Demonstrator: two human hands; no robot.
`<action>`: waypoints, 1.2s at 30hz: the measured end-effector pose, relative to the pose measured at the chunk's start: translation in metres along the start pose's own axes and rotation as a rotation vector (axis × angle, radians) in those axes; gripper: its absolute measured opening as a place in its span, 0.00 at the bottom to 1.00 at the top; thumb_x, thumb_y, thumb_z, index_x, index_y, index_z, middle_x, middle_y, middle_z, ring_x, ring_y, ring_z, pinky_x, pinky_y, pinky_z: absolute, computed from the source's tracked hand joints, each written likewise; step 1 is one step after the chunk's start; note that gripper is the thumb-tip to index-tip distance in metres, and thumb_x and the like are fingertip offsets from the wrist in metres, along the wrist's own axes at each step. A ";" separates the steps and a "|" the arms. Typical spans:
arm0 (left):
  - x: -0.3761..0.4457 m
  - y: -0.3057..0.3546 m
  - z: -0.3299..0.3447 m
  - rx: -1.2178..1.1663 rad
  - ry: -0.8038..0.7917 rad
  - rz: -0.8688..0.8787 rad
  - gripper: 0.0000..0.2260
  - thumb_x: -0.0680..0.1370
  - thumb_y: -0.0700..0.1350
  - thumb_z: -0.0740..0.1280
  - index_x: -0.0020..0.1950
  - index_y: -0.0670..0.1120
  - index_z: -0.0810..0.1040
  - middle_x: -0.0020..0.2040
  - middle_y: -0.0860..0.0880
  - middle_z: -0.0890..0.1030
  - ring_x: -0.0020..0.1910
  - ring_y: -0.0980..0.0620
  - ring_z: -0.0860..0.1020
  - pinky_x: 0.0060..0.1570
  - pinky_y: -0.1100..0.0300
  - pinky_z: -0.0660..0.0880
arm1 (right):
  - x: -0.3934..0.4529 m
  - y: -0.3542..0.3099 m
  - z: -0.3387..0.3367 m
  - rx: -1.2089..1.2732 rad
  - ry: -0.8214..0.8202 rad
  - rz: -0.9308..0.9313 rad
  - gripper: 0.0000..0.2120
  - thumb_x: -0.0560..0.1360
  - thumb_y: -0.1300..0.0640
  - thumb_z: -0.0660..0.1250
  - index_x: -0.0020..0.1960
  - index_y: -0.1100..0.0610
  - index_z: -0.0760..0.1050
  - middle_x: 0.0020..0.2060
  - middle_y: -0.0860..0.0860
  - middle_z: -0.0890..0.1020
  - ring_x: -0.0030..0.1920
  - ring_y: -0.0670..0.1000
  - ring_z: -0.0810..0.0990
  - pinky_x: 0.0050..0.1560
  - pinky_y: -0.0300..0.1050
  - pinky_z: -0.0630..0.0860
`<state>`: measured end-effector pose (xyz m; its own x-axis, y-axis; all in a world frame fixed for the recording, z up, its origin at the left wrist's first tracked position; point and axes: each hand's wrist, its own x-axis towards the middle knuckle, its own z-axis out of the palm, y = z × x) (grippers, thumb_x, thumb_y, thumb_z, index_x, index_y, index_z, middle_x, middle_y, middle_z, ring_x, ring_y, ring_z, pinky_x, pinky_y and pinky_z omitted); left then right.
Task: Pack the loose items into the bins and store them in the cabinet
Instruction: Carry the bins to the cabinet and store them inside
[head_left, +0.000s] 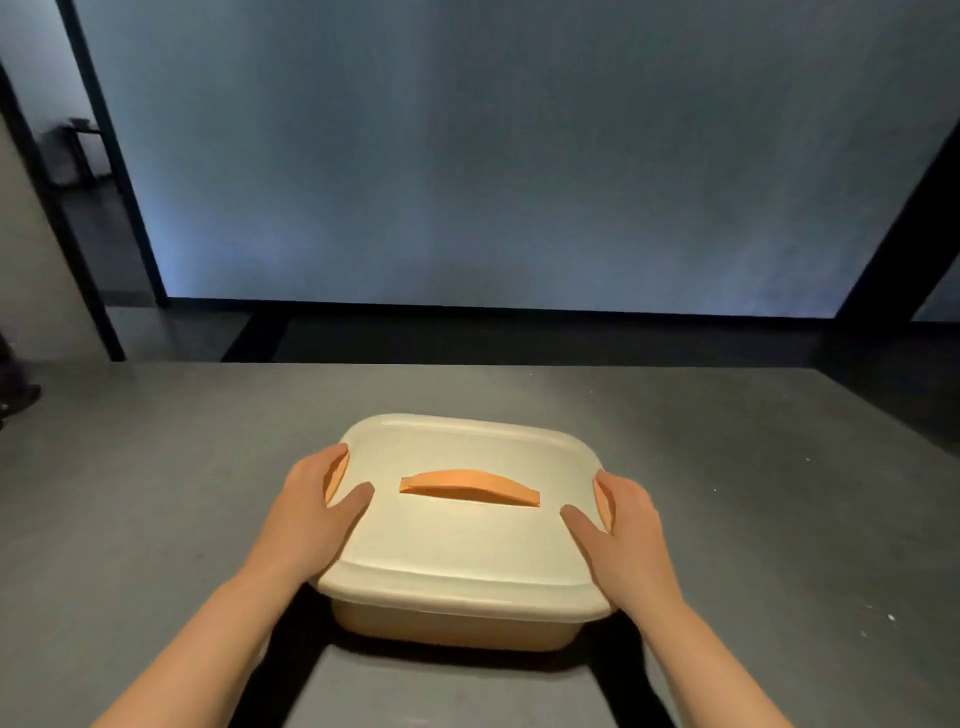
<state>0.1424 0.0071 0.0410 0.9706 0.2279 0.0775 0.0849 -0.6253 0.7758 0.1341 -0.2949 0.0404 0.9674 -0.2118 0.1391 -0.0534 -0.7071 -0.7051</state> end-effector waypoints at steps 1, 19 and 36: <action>0.002 0.000 0.000 -0.028 -0.024 -0.020 0.27 0.76 0.51 0.67 0.73 0.50 0.63 0.71 0.48 0.67 0.68 0.47 0.67 0.63 0.53 0.65 | 0.004 0.002 0.000 0.065 -0.025 0.035 0.29 0.74 0.48 0.69 0.72 0.51 0.64 0.69 0.48 0.68 0.68 0.51 0.67 0.63 0.44 0.65; -0.047 0.005 -0.035 -0.160 0.154 -0.304 0.29 0.75 0.51 0.69 0.74 0.52 0.63 0.69 0.50 0.70 0.65 0.46 0.71 0.63 0.49 0.69 | 0.031 -0.046 -0.011 0.344 -0.201 -0.077 0.37 0.67 0.51 0.77 0.72 0.45 0.64 0.65 0.46 0.71 0.64 0.50 0.70 0.61 0.50 0.70; -0.432 -0.030 -0.134 -0.122 1.209 -0.844 0.29 0.72 0.46 0.73 0.71 0.53 0.66 0.54 0.58 0.74 0.49 0.57 0.73 0.46 0.60 0.72 | -0.193 -0.197 0.126 0.525 -1.240 -0.565 0.31 0.67 0.59 0.77 0.65 0.44 0.71 0.50 0.45 0.78 0.49 0.47 0.78 0.39 0.39 0.72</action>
<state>-0.3101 0.0276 0.0683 -0.1330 0.9911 0.0021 0.4372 0.0568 0.8976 -0.0108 -0.0293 0.0648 0.4315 0.9021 -0.0064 0.2300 -0.1169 -0.9662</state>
